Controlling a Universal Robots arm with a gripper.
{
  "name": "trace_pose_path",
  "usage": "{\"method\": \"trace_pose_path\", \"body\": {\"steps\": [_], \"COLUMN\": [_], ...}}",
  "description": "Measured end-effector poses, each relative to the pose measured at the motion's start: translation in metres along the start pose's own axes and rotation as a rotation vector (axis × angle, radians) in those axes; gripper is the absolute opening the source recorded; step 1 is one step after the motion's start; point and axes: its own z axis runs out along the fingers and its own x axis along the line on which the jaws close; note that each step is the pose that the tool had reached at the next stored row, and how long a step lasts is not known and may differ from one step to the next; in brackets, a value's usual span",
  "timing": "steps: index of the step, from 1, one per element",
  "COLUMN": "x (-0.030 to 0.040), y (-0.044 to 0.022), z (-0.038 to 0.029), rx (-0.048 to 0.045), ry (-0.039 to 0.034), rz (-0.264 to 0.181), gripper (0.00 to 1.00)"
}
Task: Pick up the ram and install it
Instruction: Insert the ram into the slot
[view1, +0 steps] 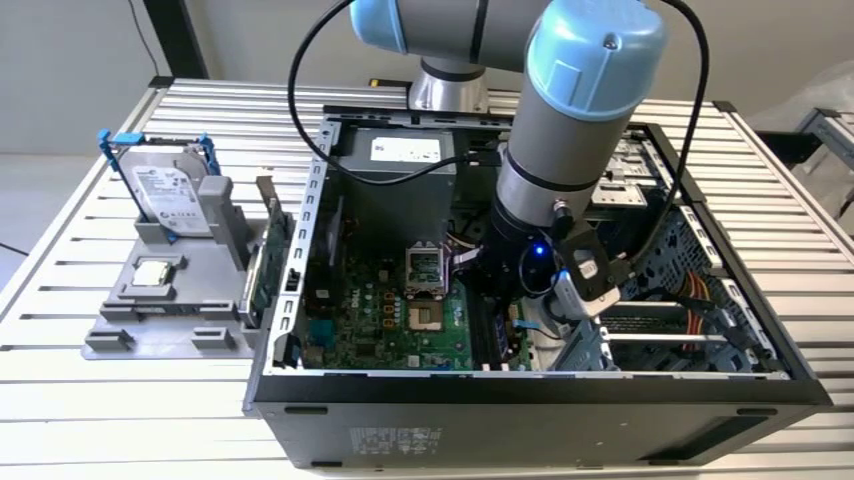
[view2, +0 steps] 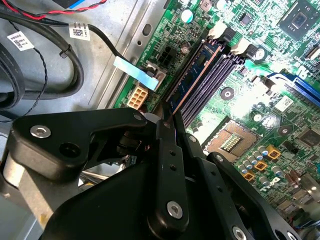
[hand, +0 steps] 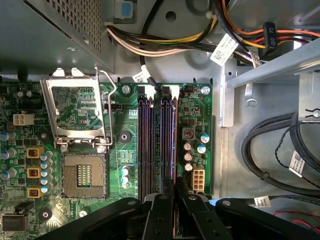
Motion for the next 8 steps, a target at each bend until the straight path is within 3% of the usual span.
{"method": "trace_pose_path", "body": {"steps": [1, 2, 8], "x": [0.0, 0.0001, 0.0], "y": [0.0, 0.0, 0.0], "z": [0.0, 0.0, -0.0016], "rx": [-0.0001, 0.0, 0.0], "ry": [0.0, 0.0003, 0.0], "rz": [0.0, 0.0, 0.0], "gripper": [0.0, 1.0, 1.0]}}
